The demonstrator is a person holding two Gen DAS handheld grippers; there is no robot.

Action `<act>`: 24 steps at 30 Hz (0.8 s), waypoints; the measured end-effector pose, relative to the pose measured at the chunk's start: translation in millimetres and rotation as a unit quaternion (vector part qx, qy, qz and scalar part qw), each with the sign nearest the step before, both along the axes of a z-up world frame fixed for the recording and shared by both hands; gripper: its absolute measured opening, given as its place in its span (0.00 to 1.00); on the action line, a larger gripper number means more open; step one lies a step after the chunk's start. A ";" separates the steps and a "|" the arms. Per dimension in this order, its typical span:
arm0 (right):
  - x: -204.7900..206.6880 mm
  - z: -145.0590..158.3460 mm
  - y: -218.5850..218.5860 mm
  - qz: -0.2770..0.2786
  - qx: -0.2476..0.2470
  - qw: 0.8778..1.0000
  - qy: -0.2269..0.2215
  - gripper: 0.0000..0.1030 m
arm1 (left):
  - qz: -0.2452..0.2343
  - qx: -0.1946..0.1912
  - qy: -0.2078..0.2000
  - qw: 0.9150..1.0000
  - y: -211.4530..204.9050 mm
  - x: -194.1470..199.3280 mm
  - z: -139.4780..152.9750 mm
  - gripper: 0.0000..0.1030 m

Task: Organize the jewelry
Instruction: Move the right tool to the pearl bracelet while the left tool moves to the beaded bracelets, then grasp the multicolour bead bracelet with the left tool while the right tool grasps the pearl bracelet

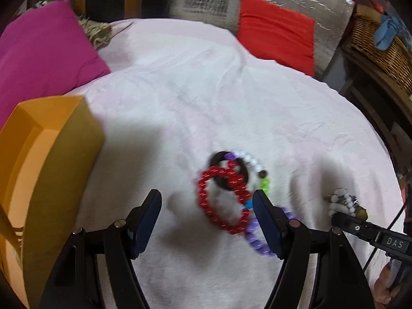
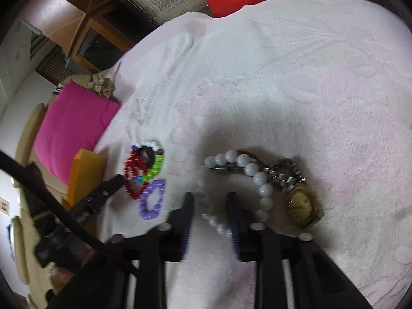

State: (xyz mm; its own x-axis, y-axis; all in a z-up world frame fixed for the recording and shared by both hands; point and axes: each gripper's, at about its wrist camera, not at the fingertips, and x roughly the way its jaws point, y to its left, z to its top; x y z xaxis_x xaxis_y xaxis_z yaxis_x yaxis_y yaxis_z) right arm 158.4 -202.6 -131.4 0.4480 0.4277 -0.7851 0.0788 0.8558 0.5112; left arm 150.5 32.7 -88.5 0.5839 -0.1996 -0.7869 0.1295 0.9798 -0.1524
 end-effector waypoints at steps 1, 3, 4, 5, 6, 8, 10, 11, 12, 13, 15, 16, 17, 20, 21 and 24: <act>0.7 -0.9 -1.2 -0.001 0.005 1.000 0.000 0.19 | -0.007 -0.002 -0.001 1.000 -3.4 0.8 -0.3 0.71; 1.8 -2.3 -4.2 -0.005 0.015 1.000 0.005 0.19 | -0.013 -0.004 0.006 1.000 -7.0 3.0 -3.8 0.65; 2.1 -3.1 -5.2 -0.006 0.020 1.000 0.007 0.19 | -0.015 -0.010 0.012 1.000 -7.8 5.3 -6.0 0.55; 2.1 -3.6 -5.4 -0.007 0.023 1.000 0.008 0.19 | -0.016 -0.017 0.019 1.000 -8.5 7.8 -8.1 0.51; 2.3 -3.8 -6.4 -0.007 0.024 1.000 0.009 0.19 | -0.017 -0.028 0.030 0.999 -9.0 11.2 -11.8 0.48; 2.3 -4.0 -6.5 -0.007 0.026 1.000 0.009 0.19 | -0.014 -0.037 0.035 0.999 -10.8 15.9 -14.8 0.48; 1.9 -4.7 -8.1 -0.008 0.030 0.999 0.011 0.19 | -0.014 -0.044 0.034 0.998 -10.8 20.1 -14.8 0.46; 1.6 -4.8 -8.4 -0.008 0.032 0.999 0.011 0.19 | -0.014 -0.046 0.034 0.998 -10.5 20.7 -15.7 0.44; 1.5 -4.9 -9.2 -0.008 0.034 0.999 0.012 0.19 | -0.013 -0.050 0.037 0.998 -10.9 23.1 -17.0 0.39; 1.3 -4.9 -9.6 -0.008 0.035 0.999 0.012 0.19 | -0.012 -0.051 0.039 0.998 -10.9 24.1 -18.3 0.38; 1.6 -4.9 -9.5 -0.008 0.034 0.999 0.013 0.19 | -0.013 -0.049 0.037 0.998 -13.3 28.5 -20.7 0.33; 1.5 -5.0 -10.5 -0.007 0.034 0.999 0.013 0.19 | -0.013 -0.045 0.038 0.998 -14.5 29.4 -21.7 0.26; 1.6 -5.0 -10.6 -0.007 0.034 0.999 0.013 0.19 | -0.010 -0.039 0.040 0.998 -15.1 30.7 -22.9 0.22; 1.1 -4.1 -10.0 -0.004 0.031 0.999 0.010 0.19 | -0.002 -0.045 0.046 0.998 -9.3 29.5 -23.7 0.17; 1.0 -3.7 -9.5 -0.002 0.029 1.000 0.009 0.19 | 0.001 -0.044 0.047 0.998 -7.6 27.0 -23.8 0.17; 0.8 -3.0 -9.1 -0.002 0.028 1.000 0.010 0.19 | 0.013 -0.054 0.057 0.997 4.4 20.2 -19.1 0.09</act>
